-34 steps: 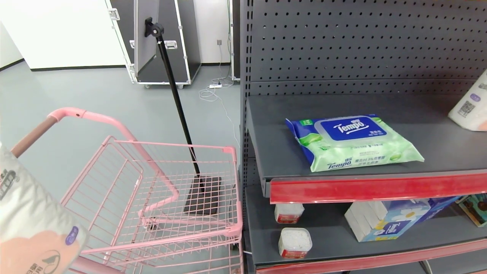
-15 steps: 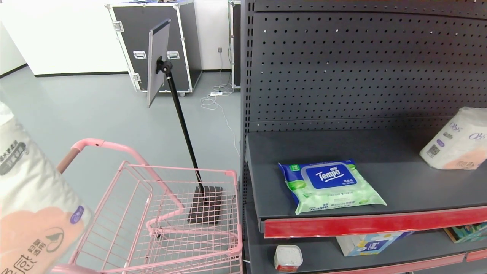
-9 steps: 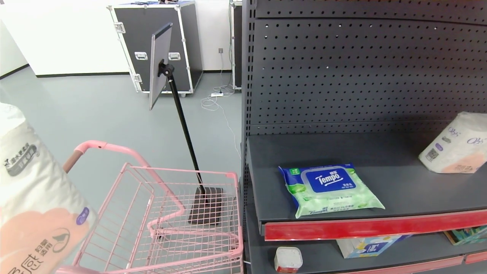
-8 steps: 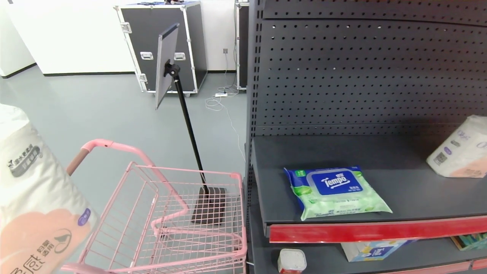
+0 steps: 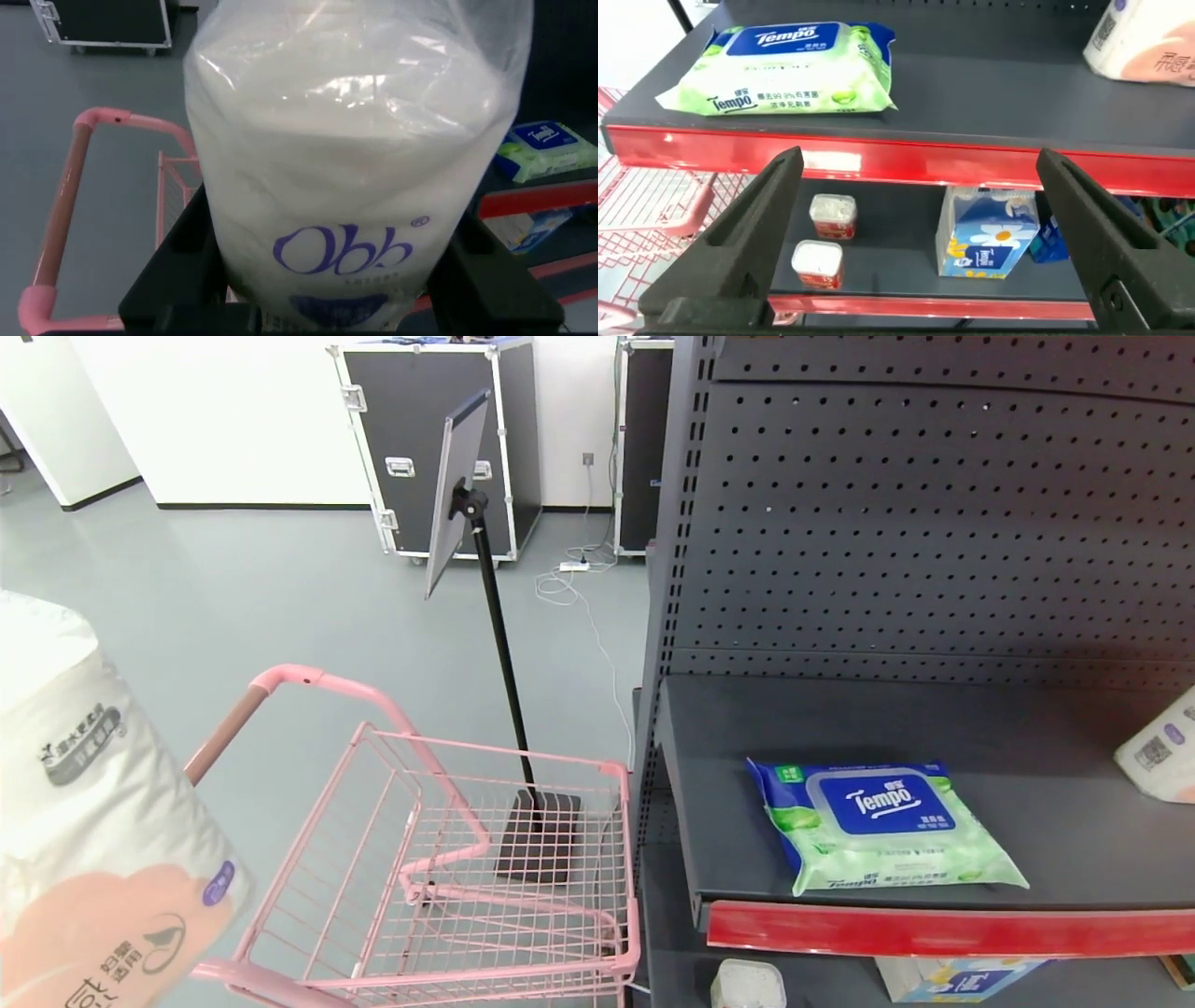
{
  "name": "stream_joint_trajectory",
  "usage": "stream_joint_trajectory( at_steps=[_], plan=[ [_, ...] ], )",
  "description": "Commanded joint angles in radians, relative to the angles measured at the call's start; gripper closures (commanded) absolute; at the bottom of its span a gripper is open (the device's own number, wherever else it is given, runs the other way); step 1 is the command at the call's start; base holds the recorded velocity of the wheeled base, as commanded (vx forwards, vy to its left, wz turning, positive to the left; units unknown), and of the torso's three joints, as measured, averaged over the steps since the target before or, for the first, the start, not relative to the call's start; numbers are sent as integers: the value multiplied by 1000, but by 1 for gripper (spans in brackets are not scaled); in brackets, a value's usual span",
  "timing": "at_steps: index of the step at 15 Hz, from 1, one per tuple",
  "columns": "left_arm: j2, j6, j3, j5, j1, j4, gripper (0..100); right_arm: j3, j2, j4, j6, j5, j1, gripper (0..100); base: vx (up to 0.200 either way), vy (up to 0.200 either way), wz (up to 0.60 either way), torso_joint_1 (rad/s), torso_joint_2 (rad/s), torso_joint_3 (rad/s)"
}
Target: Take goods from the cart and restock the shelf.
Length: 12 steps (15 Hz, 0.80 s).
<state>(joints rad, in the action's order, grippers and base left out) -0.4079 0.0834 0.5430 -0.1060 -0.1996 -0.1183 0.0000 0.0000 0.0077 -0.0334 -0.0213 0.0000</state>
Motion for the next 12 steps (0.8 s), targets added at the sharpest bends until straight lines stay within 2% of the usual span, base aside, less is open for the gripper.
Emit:
stream_joint_trajectory(
  at_steps=[1, 2, 6, 12],
  plan=[
    [-3, -16, 2, 0, 0, 0, 100, 0, 0, 0, 0, 0, 0, 0, 0, 0, 0, 0, 0, 0],
    [-2, -27, 0, 2, 2, 0, 100, 0, 0, 0, -2, 0, 0, 0, 0, 0, 0, 0, 0, 0],
    [3, -36, 0, 2, 2, 0, 100, 0, 0, 0, -2, 1, 0, 0, 0, 0, 0, 0, 0, 0],
    [11, -45, 0, 2, 2, 0, 100, 0, 0, 0, -2, 1, 0, 0, 0, -200, 0, 3, 1, 0]
  ],
)
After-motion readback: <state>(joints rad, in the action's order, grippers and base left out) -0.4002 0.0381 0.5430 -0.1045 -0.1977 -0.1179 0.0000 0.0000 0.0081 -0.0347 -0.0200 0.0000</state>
